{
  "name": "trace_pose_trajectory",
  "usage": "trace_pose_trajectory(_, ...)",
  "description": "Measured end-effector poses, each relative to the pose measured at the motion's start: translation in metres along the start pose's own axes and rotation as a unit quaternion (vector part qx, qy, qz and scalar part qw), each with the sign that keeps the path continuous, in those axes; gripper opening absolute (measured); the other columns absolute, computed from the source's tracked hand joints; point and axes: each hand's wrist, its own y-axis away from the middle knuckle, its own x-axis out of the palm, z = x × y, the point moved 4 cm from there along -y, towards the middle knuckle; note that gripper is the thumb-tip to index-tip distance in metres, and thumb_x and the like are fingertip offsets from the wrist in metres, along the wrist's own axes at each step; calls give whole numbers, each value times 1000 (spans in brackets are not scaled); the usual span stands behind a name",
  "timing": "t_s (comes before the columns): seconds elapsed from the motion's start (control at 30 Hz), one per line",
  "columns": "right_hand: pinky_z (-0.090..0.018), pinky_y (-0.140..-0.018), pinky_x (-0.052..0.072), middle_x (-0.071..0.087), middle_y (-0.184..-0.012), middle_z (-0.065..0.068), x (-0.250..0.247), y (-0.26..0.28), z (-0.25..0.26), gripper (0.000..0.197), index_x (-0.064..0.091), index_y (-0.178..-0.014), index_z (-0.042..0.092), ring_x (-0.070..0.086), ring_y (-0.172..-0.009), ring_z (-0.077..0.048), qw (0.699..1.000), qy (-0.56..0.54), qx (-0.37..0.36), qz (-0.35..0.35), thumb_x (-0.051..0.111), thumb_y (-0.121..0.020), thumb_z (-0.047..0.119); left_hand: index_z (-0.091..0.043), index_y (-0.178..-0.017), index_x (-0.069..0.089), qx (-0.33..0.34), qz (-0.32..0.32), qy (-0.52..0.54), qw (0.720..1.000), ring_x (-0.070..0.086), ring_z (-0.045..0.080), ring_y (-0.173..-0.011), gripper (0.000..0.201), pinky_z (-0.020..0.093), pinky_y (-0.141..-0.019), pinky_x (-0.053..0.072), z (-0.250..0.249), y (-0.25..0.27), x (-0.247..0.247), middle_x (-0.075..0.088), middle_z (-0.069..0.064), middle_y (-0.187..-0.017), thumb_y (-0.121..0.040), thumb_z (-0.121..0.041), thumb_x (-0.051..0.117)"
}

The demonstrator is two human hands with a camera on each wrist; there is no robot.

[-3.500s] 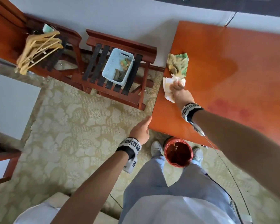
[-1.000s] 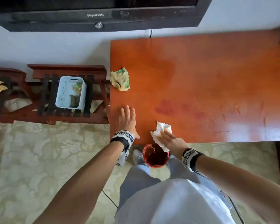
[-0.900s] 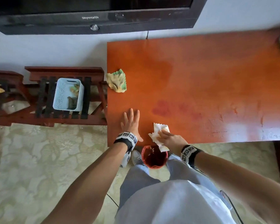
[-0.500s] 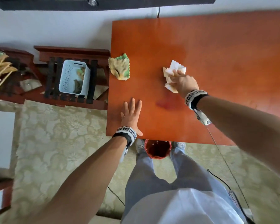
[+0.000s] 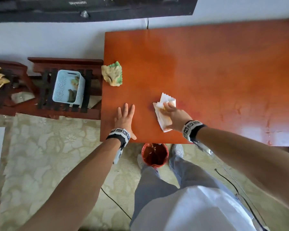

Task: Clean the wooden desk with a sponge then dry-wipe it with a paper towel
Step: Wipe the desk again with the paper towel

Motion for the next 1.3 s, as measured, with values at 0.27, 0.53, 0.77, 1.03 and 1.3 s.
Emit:
trace_pose_trajectory(0.27, -42, -104, 48, -20, -162, 14, 56, 53, 14, 98, 7, -156, 38, -6, -152, -13, 1000, -10, -4, 9, 74, -85, 36, -36, -152, -28, -25, -14, 18, 999, -23, 44, -149, 168, 73, -113, 21, -33, 4, 18, -39, 1, -159, -45, -47, 100)
trace_pose_trajectory(0.53, -44, -95, 53, -6, -162, 24, 30, 4, -14, 110, 7, -149, 54, 35, -143, -10, 998, -17, 18, 63, 83, -70, 45, -35, -152, -29, -27, -10, 21, 999, -21, 45, -149, 168, 73, -112, 22, -31, 3, 16, -37, 2, -160, -45, -48, 100)
trace_pose_trajectory(0.77, -46, -109, 42, 4, -164, 2, -86, -83, -35, 110, 7, -157, 32, 24, -147, -24, 994, 49, 98, 24, 79, -74, 40, -37, -152, -28, -19, -7, 38, 999, -23, 45, -149, 167, 74, -113, 17, -29, -1, 17, -36, 2, -160, -45, -47, 100)
trace_pose_trajectory(1.03, -46, -95, 53, 22, -151, -7, -105, -106, -46, 116, 16, -155, 19, 31, -142, -27, 991, 81, 105, 10, 80, -65, 55, -42, -151, -29, -34, -12, 46, 998, -21, 44, -149, 171, 75, -110, 18, -29, -4, 19, -36, -1, -160, -39, -45, 101)
trace_pose_trajectory(1.3, -37, -100, 51, -10, -164, -1, 37, 44, -12, 104, 6, -157, 25, -5, -152, -20, 996, 78, -28, 45, 74, -81, 48, -41, -150, -31, -41, -12, 30, 999, -21, 41, -150, 169, 74, -113, 19, -37, 10, 11, -36, -1, -160, -43, -46, 101)
